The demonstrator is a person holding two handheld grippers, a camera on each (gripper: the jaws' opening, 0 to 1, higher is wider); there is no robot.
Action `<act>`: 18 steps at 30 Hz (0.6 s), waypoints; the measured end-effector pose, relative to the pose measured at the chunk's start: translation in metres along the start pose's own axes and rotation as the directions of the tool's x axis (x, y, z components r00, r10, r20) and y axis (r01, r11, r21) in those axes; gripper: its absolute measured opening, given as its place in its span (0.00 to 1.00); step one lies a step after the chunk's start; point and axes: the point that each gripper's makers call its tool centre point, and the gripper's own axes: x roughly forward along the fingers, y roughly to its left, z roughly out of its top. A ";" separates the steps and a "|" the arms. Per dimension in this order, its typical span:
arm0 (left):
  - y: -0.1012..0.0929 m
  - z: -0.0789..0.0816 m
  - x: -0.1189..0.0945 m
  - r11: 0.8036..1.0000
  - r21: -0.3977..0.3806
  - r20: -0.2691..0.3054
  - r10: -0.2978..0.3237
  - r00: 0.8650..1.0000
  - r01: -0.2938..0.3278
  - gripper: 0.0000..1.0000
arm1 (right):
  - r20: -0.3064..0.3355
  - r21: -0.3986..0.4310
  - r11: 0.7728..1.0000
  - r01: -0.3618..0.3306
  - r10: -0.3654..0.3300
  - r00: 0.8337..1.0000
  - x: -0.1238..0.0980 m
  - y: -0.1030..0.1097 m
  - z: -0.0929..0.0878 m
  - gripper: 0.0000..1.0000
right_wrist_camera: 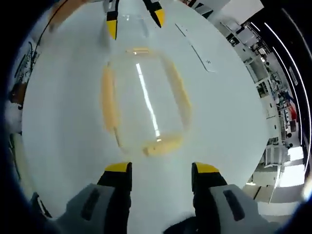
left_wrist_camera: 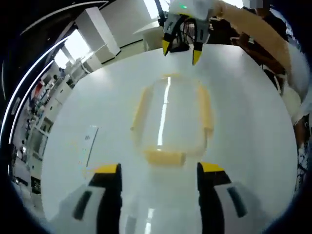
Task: Snap each plastic latch of the storage box into its locked position after aligning the lid with the box until every specified latch is closed and the lid sits flush.
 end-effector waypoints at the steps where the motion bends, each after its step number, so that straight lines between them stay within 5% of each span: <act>1: -0.001 0.000 0.001 1.000 -0.001 -0.001 -0.003 1.000 0.003 0.62 | 0.002 0.001 1.000 -0.004 0.004 1.000 0.001 0.000 0.000 0.54; 18: -0.014 -0.016 0.023 0.999 0.017 -0.046 -0.033 0.998 0.034 0.59 | 0.028 -0.017 0.999 -0.048 0.049 0.998 0.023 -0.004 -0.006 0.58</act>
